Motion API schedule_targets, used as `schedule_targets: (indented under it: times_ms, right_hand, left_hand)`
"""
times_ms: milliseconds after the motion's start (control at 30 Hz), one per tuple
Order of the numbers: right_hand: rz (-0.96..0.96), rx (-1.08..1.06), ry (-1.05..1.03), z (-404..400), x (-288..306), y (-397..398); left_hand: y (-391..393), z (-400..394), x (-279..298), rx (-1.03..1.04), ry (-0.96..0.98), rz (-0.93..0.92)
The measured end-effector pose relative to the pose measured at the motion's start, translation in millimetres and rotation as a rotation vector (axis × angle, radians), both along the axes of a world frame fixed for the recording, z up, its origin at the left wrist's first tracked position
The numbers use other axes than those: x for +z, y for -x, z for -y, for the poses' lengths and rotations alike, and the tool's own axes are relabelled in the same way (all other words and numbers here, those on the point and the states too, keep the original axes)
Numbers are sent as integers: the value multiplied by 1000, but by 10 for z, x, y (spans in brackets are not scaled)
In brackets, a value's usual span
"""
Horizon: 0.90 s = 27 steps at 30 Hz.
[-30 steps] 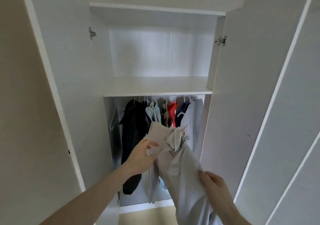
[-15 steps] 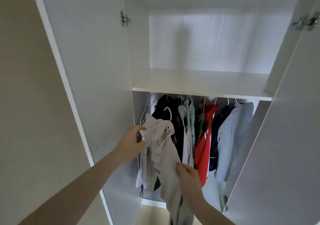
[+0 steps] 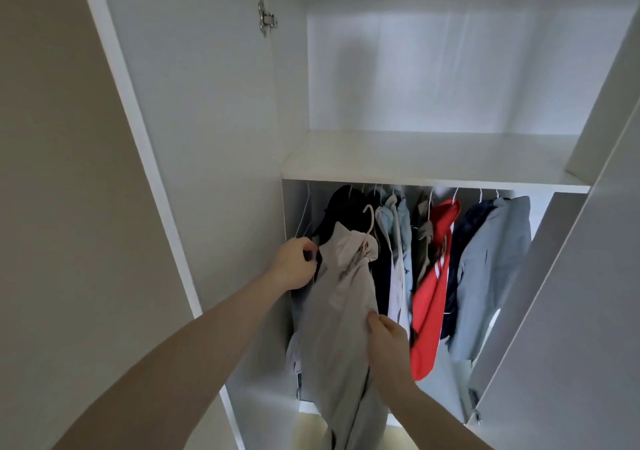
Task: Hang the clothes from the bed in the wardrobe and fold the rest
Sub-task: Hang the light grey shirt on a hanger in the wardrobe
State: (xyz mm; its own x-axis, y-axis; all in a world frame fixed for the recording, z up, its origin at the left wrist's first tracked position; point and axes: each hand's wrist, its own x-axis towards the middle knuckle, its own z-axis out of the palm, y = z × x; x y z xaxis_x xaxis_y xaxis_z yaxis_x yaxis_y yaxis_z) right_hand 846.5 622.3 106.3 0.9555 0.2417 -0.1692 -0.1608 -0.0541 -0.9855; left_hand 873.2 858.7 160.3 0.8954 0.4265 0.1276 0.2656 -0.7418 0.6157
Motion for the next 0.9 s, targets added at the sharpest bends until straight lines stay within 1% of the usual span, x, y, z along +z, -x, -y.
schedule_targets:
  times_ms: [133,200,300,400,533,700,800,900]
  right_hand:
    - [25,27,64,-216,-40,-193]
    - [19,59,82,-389,-82,-338]
    - [-20,85,61,-706,-150,-558]
    - [-77,41,37,-1010,-175,-825]
    - [-115,9,20,-1337,-197,-1239]
    - [-71,3,73,-1687,-182,-1749]
    - [-47,22,107,-1877,-172,-2027]
    - [-28,17,142,-2059,-171,-2282]
  left_hand:
    - [-19,-154,-117,73,85,-13]
    - [-46,-206,-157,99,98,-4]
    - [-102,-319,-166,136,125,42]
    - [-151,-435,-85,180,115,102]
    - [-245,-562,77,193,10,182]
    - [-498,-632,322,136,-192,308]
    - [-707,-646,434,96,-352,296]
    - [-945,-694,527,104,-472,246]
